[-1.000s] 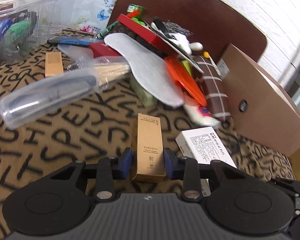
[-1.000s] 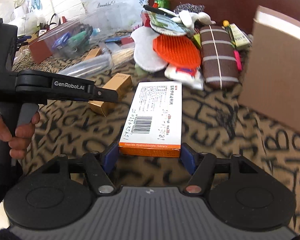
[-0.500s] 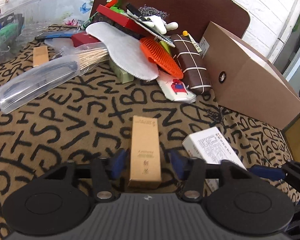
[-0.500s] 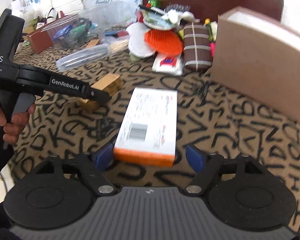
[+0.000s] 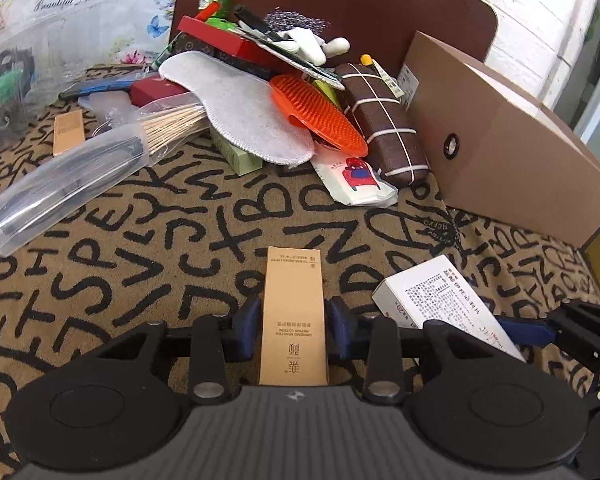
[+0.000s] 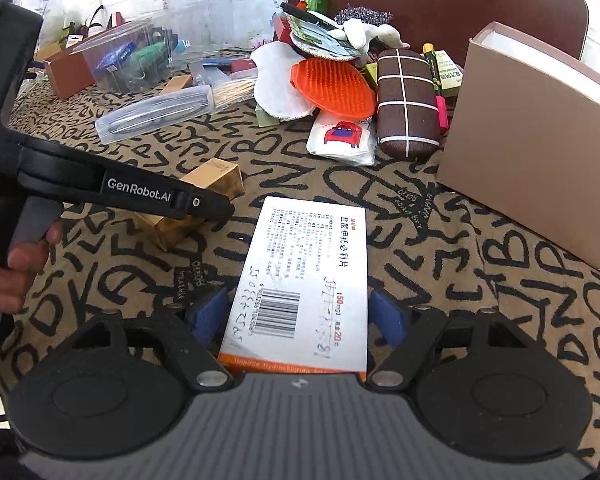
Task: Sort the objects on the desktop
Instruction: 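Grasp the tan cosmetic box with the left tool while the right tool grasps the white medicine box, then carry the tan box with the left tool into the box while the right tool carries the medicine box there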
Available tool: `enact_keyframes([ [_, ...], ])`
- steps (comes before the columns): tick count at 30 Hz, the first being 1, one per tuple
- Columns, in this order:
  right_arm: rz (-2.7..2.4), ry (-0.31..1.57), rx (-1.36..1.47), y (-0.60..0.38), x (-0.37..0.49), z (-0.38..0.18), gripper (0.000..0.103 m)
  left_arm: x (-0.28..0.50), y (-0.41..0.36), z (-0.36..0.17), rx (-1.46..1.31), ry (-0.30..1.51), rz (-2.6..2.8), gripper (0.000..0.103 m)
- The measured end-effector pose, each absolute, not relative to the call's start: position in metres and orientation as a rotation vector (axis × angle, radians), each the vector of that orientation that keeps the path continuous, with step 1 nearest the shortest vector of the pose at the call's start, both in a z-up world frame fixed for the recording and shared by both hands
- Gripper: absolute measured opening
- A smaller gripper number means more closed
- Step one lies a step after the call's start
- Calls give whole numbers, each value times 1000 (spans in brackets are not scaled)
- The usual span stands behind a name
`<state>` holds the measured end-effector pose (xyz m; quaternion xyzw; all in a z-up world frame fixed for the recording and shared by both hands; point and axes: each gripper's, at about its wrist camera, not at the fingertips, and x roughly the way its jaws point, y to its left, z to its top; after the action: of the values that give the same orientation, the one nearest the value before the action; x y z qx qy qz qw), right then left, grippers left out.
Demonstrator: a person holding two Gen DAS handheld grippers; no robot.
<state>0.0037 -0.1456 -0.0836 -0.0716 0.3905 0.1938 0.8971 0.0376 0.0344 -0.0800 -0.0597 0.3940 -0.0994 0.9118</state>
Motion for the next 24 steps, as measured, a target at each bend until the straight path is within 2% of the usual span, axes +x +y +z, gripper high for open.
enact_keyframes([
  [3,417,809,-131,-146,3,-85,67,38,34,-80,-123,810,-201,38],
  [6,419,806,-128,-147,3,-86,67,38,33,-81,-114,803,-202,36],
  [7,419,805,-123,-147,2,-85,67,37,32,-81,-106,799,-195,32],
  [14,439,757,-70,-160,-8,-70,66,28,34,-71,-159,786,-209,31],
  [24,405,594,-40,-203,-20,-17,66,26,4,-10,-144,641,-348,31],
])
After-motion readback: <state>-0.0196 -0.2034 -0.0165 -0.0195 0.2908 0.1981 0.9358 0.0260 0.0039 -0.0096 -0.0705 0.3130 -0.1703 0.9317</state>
